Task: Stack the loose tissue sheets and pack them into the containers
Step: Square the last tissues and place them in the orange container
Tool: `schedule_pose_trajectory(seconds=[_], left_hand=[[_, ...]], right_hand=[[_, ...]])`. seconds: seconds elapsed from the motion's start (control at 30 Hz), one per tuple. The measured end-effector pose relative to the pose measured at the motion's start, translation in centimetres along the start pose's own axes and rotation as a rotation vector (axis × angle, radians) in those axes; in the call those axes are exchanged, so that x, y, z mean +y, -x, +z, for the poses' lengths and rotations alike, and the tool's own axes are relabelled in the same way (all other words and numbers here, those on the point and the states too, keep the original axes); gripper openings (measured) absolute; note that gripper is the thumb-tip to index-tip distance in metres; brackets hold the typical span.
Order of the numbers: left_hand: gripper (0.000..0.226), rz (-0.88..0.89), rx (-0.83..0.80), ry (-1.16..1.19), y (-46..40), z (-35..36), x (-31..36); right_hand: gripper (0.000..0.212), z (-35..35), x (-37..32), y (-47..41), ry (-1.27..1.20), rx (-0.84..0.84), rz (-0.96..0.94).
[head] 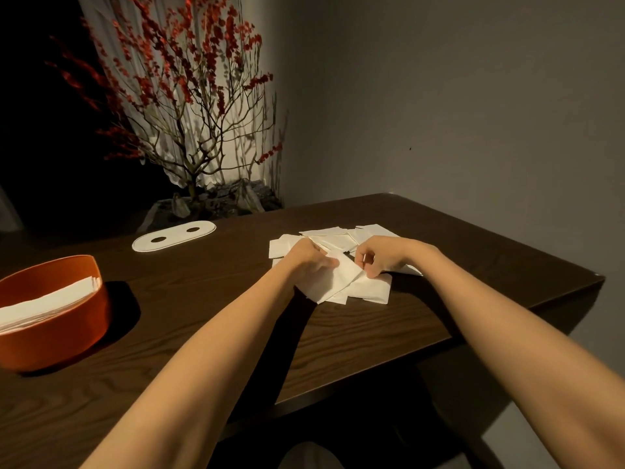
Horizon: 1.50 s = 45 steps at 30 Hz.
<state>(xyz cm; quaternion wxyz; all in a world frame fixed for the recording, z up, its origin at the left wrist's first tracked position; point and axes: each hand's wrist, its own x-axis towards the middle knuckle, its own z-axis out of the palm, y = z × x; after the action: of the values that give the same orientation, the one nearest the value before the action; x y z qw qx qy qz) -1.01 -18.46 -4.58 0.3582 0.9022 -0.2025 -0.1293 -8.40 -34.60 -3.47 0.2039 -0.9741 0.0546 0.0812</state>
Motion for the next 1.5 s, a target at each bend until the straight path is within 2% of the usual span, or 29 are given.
schedule_pose_trajectory(seconds=[0.1, 0.23, 0.37, 0.53, 0.63, 0.7, 0.87, 1.03, 1.17, 1.3, 1.43, 1.5], left_hand=[[0.023, 0.041, 0.055, -0.080, -0.3, 1.0, -0.3], [0.038, 0.061, 0.052, -0.308, 0.0, 1.5, 0.2], [0.055, 0.036, 0.006, -0.540, 0.2, 1.6, 1.3], [0.065, -0.047, -0.093, -0.559, -0.5, 1.5, 1.7], [0.077, -0.071, -0.079, -0.550, -0.7, 1.5, 1.3], [0.076, -0.067, -0.045, -0.486, -0.9, 1.5, 0.9], [0.056, -0.018, 0.077, -0.200, -0.8, 0.9, -0.1], [0.036, 0.026, 0.038, 0.255, -1.1, 0.1, -0.9], [0.031, -0.030, 0.038, 0.575, -0.6, -0.4, -1.2], [0.044, 0.007, 0.063, 0.645, -0.6, -0.6, -1.8], [0.035, 0.131, 0.105, 0.633, -0.5, -0.4, -1.9], [0.023, 0.201, 0.141, 0.643, -0.3, -0.2, -1.9]], right_hand=[[0.024, 0.1, 0.5, -0.2, -0.044, -0.025, -0.014], [0.012, 0.0, 0.8, -0.3, -0.105, -0.030, -0.035], [0.012, 0.3, 1.0, -0.3, -0.208, 0.015, -0.058], [0.016, 0.4, 0.9, -0.3, -0.194, 0.014, -0.072], [0.015, 0.4, 0.7, -0.2, -0.199, 0.013, -0.077], [0.016, 0.4, 0.7, -0.1, -0.222, 0.032, -0.087], [0.015, 0.4, 0.7, 0.0, -0.304, 0.095, -0.109], [0.010, 0.3, 0.5, 0.1, -0.454, 0.180, -0.148], [0.012, 0.2, 0.0, 0.0, -0.626, 0.268, -0.115], [0.014, 0.3, -0.9, -0.4, -0.928, 0.310, -0.043], [0.019, 0.8, -2.3, -1.1, -1.174, 0.310, -0.051], [0.015, 1.3, -3.2, -1.5, -1.250, 0.343, -0.056]])
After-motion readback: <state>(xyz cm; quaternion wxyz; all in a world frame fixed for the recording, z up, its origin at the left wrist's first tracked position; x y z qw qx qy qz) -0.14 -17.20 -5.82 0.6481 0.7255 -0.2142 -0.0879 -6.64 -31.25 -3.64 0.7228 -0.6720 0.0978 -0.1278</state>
